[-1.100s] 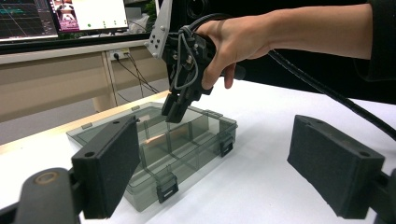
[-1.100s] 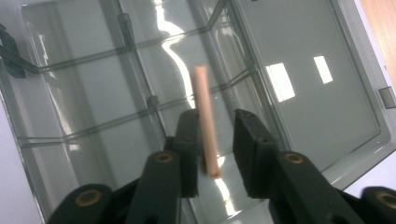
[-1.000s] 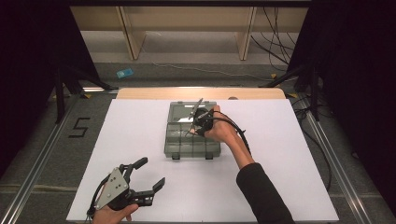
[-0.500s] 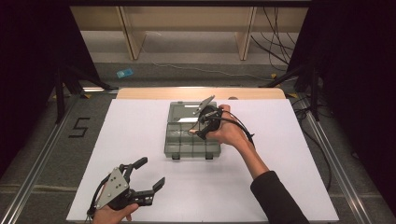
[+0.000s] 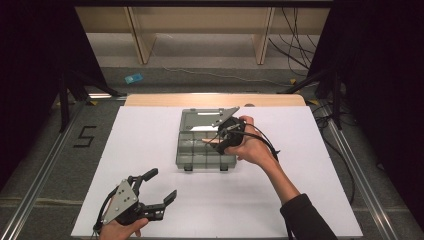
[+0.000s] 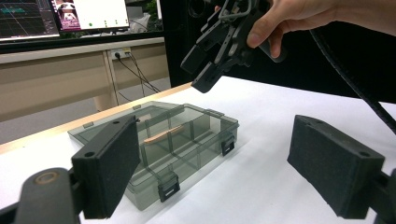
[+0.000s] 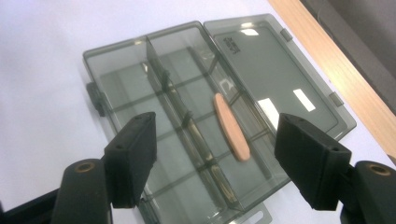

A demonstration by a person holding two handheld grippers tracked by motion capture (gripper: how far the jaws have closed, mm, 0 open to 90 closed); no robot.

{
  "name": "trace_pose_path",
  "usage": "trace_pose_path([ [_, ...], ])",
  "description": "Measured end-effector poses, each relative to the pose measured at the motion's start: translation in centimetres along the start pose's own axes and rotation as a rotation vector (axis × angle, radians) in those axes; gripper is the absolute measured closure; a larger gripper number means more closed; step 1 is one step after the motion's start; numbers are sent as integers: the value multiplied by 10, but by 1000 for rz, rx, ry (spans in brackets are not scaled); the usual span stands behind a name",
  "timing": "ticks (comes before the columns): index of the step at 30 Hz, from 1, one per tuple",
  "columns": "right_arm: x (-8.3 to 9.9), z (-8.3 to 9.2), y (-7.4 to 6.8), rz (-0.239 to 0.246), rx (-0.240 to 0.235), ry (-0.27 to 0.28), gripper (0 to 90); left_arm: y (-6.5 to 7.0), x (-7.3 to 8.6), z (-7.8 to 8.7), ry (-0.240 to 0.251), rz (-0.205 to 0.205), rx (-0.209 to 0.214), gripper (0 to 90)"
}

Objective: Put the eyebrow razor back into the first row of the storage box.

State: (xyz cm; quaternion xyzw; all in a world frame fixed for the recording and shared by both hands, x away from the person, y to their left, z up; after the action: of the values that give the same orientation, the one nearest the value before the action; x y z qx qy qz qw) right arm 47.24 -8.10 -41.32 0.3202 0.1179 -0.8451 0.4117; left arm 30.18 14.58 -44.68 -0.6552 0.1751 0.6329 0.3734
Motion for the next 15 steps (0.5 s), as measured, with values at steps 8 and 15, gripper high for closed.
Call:
trace_pose_path([
  [8, 5, 4, -3, -15, 15, 52, 308, 2, 0, 0, -6, 16, 5, 159],
  [15, 14, 13, -8, -38, 8, 94, 302, 3, 1, 1, -12, 31, 2, 159],
])
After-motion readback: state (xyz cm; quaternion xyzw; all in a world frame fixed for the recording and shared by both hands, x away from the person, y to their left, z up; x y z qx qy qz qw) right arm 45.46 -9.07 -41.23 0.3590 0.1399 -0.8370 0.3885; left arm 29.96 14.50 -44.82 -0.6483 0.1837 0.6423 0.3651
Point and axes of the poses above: each handheld gripper's, and its own axes: z roughly backward along the jaws, x roughly out of its underside, y roughly to its right, the point moved 5 cm from there along -z, roughly forward along the jaws, and after that the axes turned 13 degrees about -z, right-handed, at the moved point
